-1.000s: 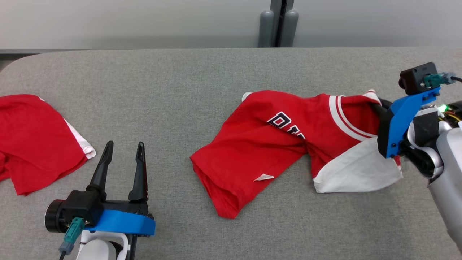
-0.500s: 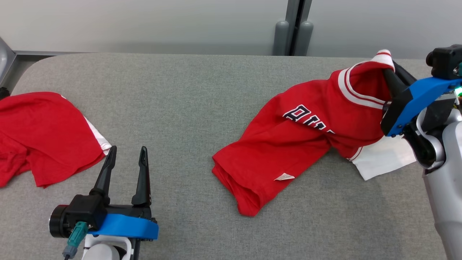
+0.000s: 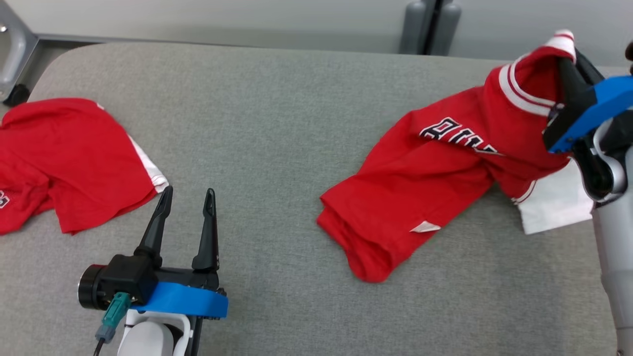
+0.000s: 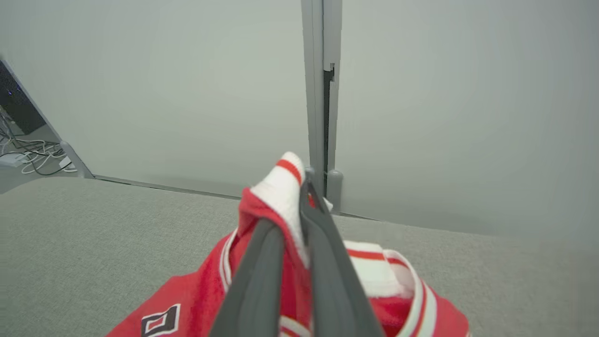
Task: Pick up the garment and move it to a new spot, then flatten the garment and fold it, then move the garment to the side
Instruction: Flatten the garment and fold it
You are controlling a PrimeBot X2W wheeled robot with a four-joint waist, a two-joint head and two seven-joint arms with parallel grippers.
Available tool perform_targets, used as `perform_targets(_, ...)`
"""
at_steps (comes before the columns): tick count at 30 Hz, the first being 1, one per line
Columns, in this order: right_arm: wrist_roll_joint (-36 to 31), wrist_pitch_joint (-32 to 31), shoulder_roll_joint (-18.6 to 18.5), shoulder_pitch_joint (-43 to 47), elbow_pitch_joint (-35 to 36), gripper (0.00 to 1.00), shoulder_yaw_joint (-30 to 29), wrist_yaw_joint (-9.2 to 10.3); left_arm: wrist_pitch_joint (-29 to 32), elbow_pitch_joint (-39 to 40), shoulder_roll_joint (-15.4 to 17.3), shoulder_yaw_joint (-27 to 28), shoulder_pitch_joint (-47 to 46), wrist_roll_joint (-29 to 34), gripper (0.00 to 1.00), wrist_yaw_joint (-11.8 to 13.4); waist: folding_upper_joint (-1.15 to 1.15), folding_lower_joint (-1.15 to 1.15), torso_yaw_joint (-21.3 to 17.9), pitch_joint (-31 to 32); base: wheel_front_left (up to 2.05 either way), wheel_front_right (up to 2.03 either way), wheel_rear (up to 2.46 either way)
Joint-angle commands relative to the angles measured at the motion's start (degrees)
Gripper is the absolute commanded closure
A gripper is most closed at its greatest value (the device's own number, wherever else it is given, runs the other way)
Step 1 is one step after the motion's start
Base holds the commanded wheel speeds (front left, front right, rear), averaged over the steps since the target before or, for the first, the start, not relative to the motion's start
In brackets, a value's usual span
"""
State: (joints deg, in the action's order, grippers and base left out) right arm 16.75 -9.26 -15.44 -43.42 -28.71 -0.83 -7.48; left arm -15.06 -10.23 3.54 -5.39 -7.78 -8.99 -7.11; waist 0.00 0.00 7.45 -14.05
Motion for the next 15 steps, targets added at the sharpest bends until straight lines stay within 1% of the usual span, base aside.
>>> perform_targets(1, -0.70, 1.49, 0.10, -1.36, -1.45, 0.00, 0.43, -0.03, -0.17, 0.11, 0.06, -0.14, -1.20, 0.17, 0.00, -0.32, 0.00, 0.00, 0.88, -0.91, 0.00, 0.00, 0.00)
perform_targets(5, -2.19, 4.12, -0.18, -3.21, -5.33, 0.00, 1.68, -0.02, -0.17, -0.16, -0.05, -0.39, -1.36, 0.16, 0.00, -0.37, 0.00, 0.00, 0.95, -0.92, 0.00, 0.00, 0.00)
perform_targets(10, -2.76, 4.50, -0.48, -0.89, -8.64, 0.00, 2.64, -0.02, -0.17, -0.47, -0.08, -0.06, -0.39, 0.20, 0.00, -0.38, 0.00, 0.00, -0.71, 0.70, 0.00, 0.00, 0.00)
perform_targets(13, -2.19, 3.79, -0.39, 1.38, -9.07, 0.00, 2.55, -0.02, -0.17, -0.78, 0.03, 0.26, 0.52, 0.27, 0.00, -0.35, 0.00, 0.00, -2.26, 2.20, 0.00, 0.00, 0.00)
perform_targets(15, -1.90, 4.10, -0.58, 2.94, -7.76, 0.00, 3.06, -0.03, -0.17, -0.89, 0.06, 0.46, 0.86, 0.35, 0.00, -0.36, 0.00, 0.00, -3.30, 3.24, 0.00, 0.00, 0.00)
